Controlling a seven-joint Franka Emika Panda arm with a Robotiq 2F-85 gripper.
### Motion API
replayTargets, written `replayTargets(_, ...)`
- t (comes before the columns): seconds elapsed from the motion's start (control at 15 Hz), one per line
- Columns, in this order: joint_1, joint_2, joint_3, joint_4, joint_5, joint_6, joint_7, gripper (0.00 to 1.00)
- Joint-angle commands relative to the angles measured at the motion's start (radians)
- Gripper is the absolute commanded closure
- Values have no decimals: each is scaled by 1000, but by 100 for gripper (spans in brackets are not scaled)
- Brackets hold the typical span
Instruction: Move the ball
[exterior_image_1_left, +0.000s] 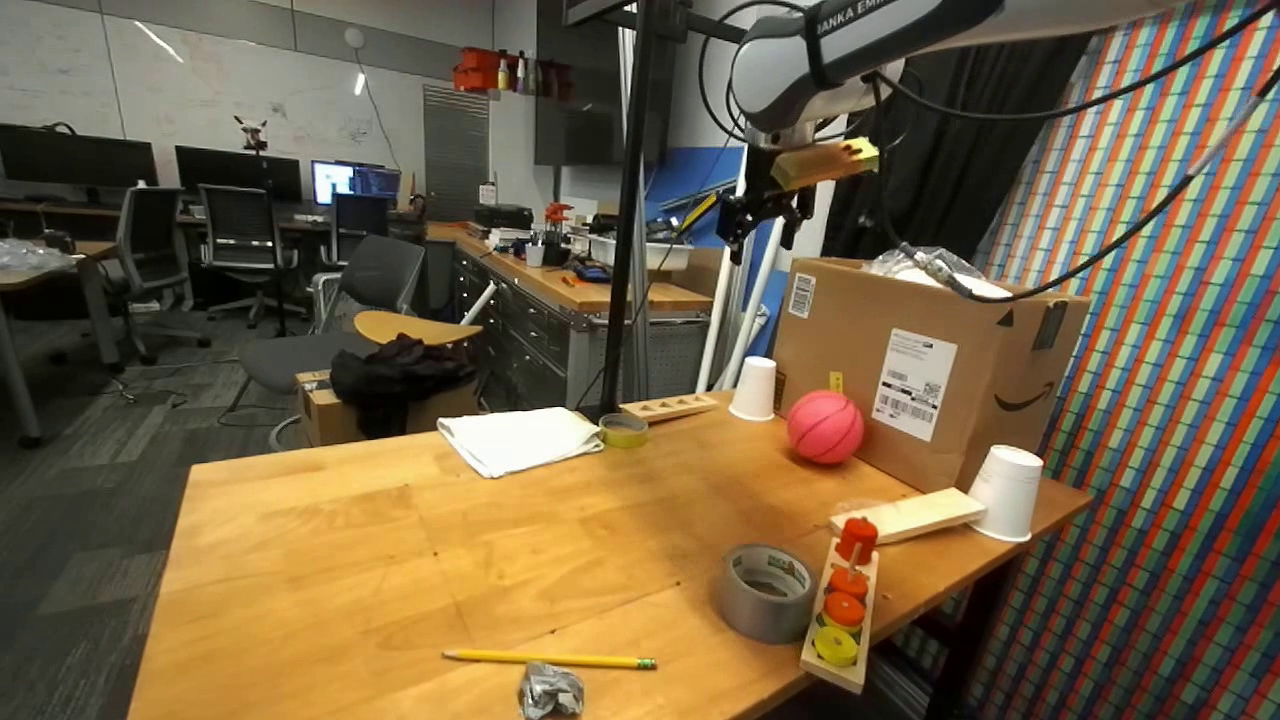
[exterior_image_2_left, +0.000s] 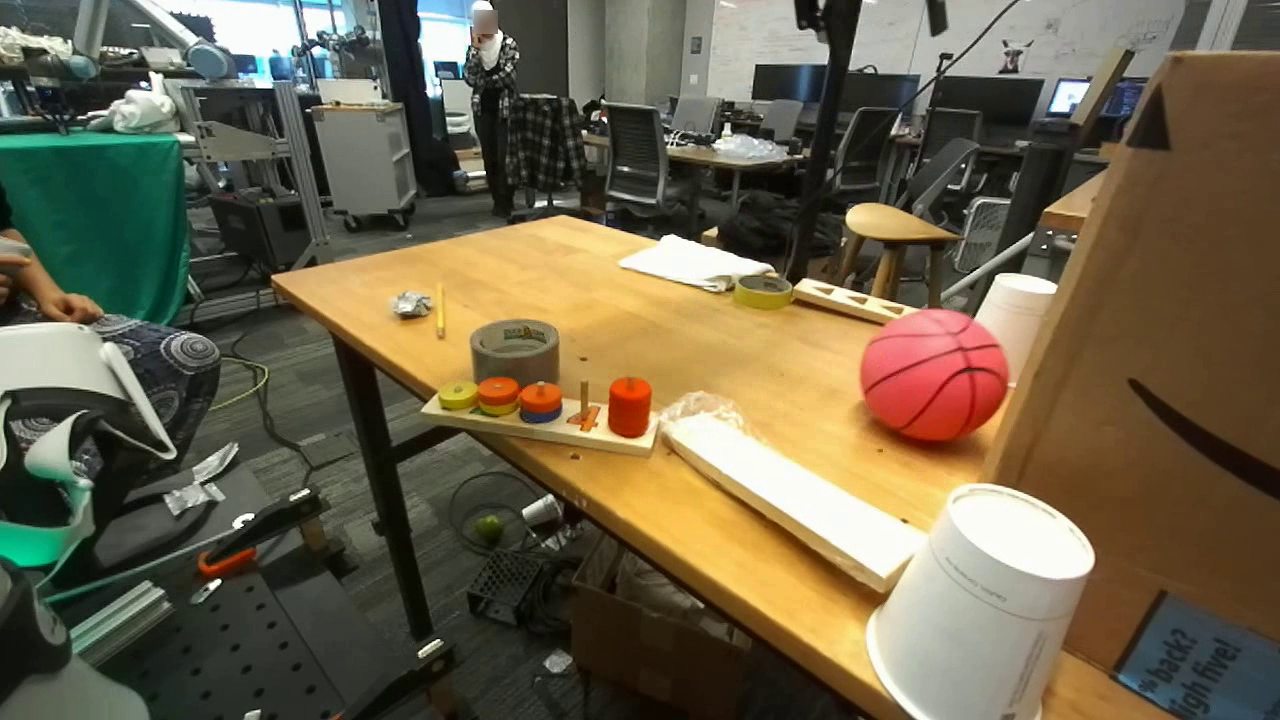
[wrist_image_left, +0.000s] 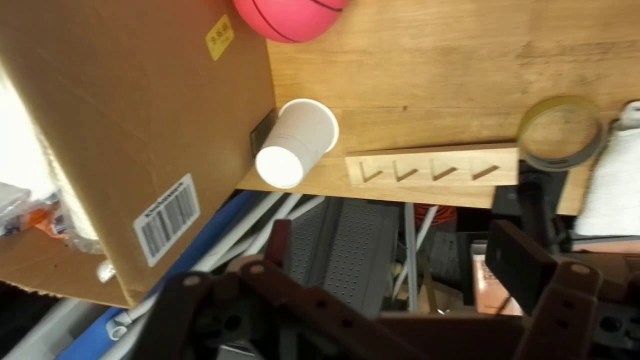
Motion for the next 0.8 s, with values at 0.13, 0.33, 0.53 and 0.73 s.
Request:
replayTargets(0.13, 51, -263, 143, -315, 71, 34, -8, 0)
replayTargets(0.33, 50, -221, 168, -268, 86, -2, 6, 0)
replayTargets(0.53, 52, -263, 179, -319, 100, 2, 4, 0)
replayTargets(0.73, 46, -265, 175, -327, 101, 6, -1, 0)
